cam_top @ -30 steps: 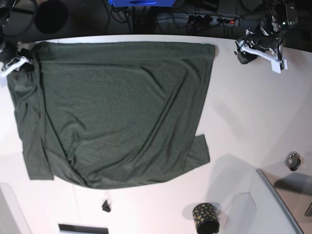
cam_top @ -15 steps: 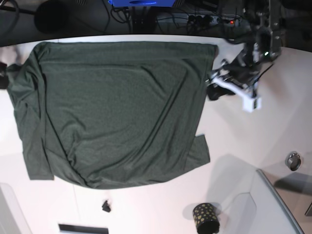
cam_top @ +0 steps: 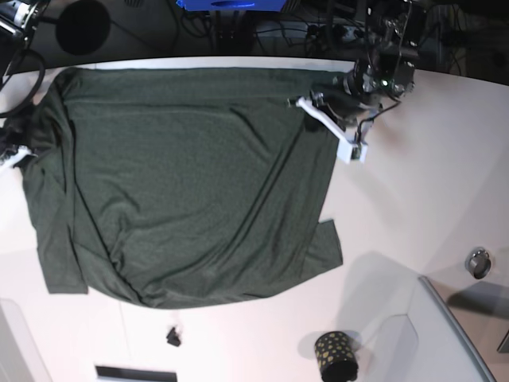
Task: Layout the t-shirt on the table in an organized manner, then fold the t-shirt properly
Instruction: 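Release the corners and regrasp the shirt edge with both grippers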
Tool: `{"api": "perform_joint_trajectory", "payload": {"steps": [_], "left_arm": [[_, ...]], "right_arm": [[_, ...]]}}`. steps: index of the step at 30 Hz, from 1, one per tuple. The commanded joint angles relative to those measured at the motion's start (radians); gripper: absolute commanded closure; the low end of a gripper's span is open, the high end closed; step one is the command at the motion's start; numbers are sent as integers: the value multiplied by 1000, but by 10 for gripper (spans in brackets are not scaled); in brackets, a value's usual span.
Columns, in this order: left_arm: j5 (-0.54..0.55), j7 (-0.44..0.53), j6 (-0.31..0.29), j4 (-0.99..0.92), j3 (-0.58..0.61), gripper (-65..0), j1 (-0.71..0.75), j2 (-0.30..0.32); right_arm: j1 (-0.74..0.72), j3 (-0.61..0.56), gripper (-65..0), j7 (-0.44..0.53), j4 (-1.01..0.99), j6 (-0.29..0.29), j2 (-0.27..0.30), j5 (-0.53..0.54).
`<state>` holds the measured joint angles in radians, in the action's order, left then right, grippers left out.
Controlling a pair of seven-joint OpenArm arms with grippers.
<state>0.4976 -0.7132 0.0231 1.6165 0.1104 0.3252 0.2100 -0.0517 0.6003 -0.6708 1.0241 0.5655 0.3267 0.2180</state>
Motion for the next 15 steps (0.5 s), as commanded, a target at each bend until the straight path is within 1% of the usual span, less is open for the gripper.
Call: {"api": "perform_joint_trajectory", "payload": {"steps": [1,4,7,9,11,13,15], "left_arm": [[-18,13,-5,17,-4,0,7,4],[-96,13,-5,17,-2,0,42,4],[-118,13,-5,-6,-10,0,53,4],[-118,13,-7,-46,-11,0,48,6],[-121,13,-9,-94,-13,0,45,12],[-119,17,-9,-127,-13,0,45,21],[-119,19,-10,-146,-16,0,45,22]], "right_arm": [[-14,5,-8,23,-8,3,22,-10],[-15,4,-8,55,-70,3,30,-12],[-43,4,-8,102,-144,1,33,-33],[-75,4,-8,150,-202,1,33,-104],[-106,5,-8,227,-278,1,32,-190],[-132,10,-8,302,-331,1,32,-254],[-156,11,-6,351,-373,0,32,-303]]}}
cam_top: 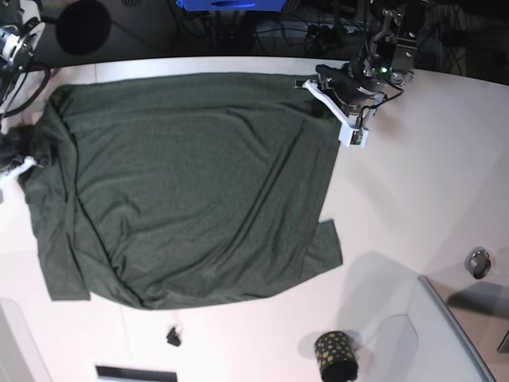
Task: Layout the t-shirt on the table in an organized manner, then fold the t-shirt properly
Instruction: 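Release the corners and regrasp the shirt edge with both grippers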
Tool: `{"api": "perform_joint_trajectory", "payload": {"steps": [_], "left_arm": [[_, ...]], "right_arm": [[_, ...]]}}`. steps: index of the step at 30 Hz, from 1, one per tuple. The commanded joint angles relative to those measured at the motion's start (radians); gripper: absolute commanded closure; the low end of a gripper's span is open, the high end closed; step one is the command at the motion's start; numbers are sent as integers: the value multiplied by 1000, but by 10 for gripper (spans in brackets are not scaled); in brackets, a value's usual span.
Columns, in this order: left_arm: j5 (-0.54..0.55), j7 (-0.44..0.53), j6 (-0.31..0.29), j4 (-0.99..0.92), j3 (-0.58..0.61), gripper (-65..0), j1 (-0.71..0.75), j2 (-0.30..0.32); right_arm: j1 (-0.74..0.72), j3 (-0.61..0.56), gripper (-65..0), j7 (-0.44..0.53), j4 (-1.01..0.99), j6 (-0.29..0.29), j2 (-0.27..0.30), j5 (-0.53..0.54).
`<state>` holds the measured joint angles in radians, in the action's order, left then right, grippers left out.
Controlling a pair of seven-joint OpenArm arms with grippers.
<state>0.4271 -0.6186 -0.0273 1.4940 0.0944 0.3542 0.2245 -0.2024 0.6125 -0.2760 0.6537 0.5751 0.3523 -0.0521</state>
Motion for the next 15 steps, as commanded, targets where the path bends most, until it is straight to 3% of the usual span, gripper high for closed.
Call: {"api": "perform_joint_trajectory", "payload": {"steps": [1,7,12,15], "left_arm": [[-50,-76,40,-25,-5,0,16,9],[-44,-77,40,24,-58,0,27,16],[-43,-82,40,150,-68,0,29,11],[-41,-117,40,222,-71,0,18,11]], "right_arm": [[-16,-1,-6,-32,-18,-10,8,-44],[-41,-6,-5,-22,-18,-168,35,-45],[-13,1,-6,-35,136,-149,17,-42],[50,2,-9,-116,407,-125,-52,-42]]}}
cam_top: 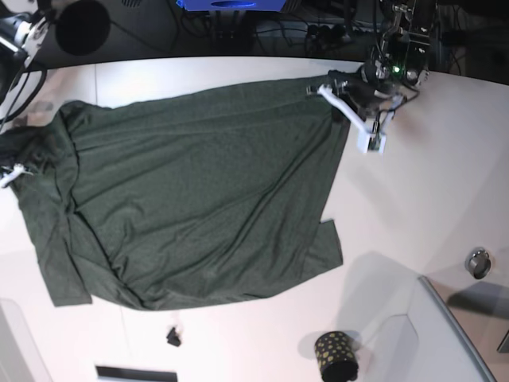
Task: Layout the t-shirt on the table in an organized manner, then fold the t-shirt properly
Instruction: 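Release the corners and regrasp the shirt edge with both grippers, then pull the shirt edge with the right gripper away from the left gripper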
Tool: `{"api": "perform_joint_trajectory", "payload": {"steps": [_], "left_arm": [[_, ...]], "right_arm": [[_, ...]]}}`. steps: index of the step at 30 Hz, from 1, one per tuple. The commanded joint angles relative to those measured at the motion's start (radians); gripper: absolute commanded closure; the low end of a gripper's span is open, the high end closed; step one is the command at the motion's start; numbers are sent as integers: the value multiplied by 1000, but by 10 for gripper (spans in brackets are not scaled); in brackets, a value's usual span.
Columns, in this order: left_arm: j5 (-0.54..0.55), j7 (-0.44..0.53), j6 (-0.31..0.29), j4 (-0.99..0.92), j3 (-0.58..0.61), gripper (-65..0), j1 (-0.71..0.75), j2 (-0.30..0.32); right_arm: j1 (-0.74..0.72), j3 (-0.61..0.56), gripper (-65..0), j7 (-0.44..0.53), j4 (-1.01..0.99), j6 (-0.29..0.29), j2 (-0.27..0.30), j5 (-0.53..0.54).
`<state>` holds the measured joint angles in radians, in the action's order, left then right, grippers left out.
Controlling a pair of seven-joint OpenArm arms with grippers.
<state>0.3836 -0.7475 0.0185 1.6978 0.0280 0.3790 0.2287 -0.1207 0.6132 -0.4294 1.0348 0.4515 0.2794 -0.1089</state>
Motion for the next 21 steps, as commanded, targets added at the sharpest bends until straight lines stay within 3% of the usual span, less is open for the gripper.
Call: {"api": "perform_joint_trajectory", "payload": {"steps": [1,3,5,8,11,14,18,21], "left_arm": [[2,-16,-5,40,-4,0,-10,5],[2,-60,-5,80,-3,0,-41,-9],[2,-88,-5,87,-3,0,-62,-27],[2,-93,-5,86,-4,0,-81,-35],[2,-93,-5,86,-4,0,-79,-35],[2,-93,-5,83,-4,0,-73,-33],[1,-91,-5,83,-53,0,-39,-32],[1,-91,-5,83,-104,0,-25,-33]], "right_arm": [[-9,-2,-9,-4,115,10,-2,15],[17,-17,-44,-72,270,54,-49,15],[17,-66,-129,-116,330,119,-67,15],[-37,-181,-338,-150,284,168,-70,15],[-107,-227,-459,-150,154,169,-68,11],[-170,-229,-431,-124,23,168,-67,10],[-178,-235,-386,-56,-17,92,-62,-47],[-178,-235,-386,-52,-35,77,-64,-94]]}}
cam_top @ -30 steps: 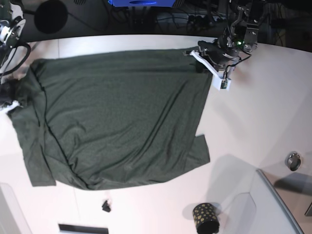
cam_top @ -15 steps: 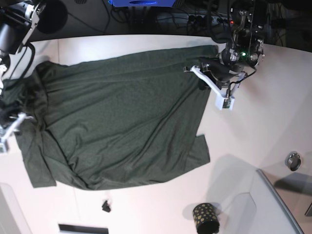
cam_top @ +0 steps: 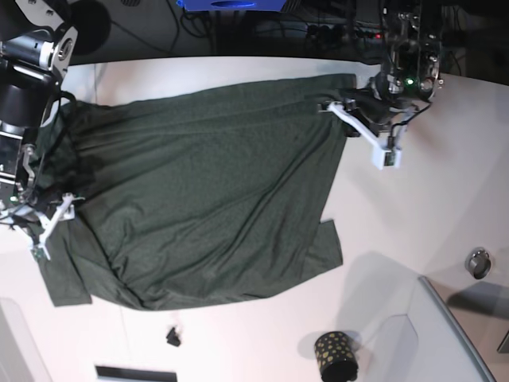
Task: Layout the t-shirt on the table in an organized manner, then fold the t-shirt properly
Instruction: 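Pull the shirt edge with the right gripper away from the left gripper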
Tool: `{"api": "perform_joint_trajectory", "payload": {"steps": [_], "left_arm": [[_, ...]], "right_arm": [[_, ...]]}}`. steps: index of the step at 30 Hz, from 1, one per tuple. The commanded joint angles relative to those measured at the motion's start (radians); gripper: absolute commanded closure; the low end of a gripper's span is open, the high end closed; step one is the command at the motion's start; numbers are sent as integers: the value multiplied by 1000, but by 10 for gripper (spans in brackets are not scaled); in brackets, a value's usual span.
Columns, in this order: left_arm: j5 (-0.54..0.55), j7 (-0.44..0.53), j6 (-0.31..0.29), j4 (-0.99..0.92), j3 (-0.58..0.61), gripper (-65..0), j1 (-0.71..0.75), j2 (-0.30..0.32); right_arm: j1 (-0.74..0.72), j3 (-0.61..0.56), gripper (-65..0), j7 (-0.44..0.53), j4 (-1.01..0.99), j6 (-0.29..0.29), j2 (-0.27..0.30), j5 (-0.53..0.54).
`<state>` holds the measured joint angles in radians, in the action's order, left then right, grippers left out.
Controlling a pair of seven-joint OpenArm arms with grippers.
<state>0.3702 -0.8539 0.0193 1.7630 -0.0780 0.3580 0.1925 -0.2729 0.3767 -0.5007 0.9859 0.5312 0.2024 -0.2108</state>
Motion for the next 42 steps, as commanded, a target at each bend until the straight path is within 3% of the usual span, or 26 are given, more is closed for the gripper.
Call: {"api": "perform_joint_trajectory", "payload": {"steps": [1,8,10,13,14,22,28,33,42], "left_arm": [[14,15,-6,18,-9,0,-3,3],[14,15,-8,16,-36,0,-3,5],[14,15,-8,16,-36,0,-3,5],[14,15,-8,16,-36,0,-3,5],[14,15,-8,16,-36,0,-3,5],[14,15,-8,16,-36,0,-3,3],[14,15,-8,16,-36,0,-3,3],[14,15,-8,15,-33,0,-14,2],[5,17,-8,-68,-29,0,-73,2]], "right_arm": [[-27,2,-384,20,3,-6,13,6],[-29,2,-374,21,-57,-9,19,6],[-29,3,-288,21,-65,-9,19,6],[-29,9,-59,21,-66,-9,19,6],[-29,9,-35,21,-61,-9,19,6],[-22,18,-2,20,-25,-9,22,6],[70,155,-2,12,225,-3,-4,3],[163,278,-2,-79,391,-1,-17,7],[357,554,-2,-88,661,-1,-103,141]]}}
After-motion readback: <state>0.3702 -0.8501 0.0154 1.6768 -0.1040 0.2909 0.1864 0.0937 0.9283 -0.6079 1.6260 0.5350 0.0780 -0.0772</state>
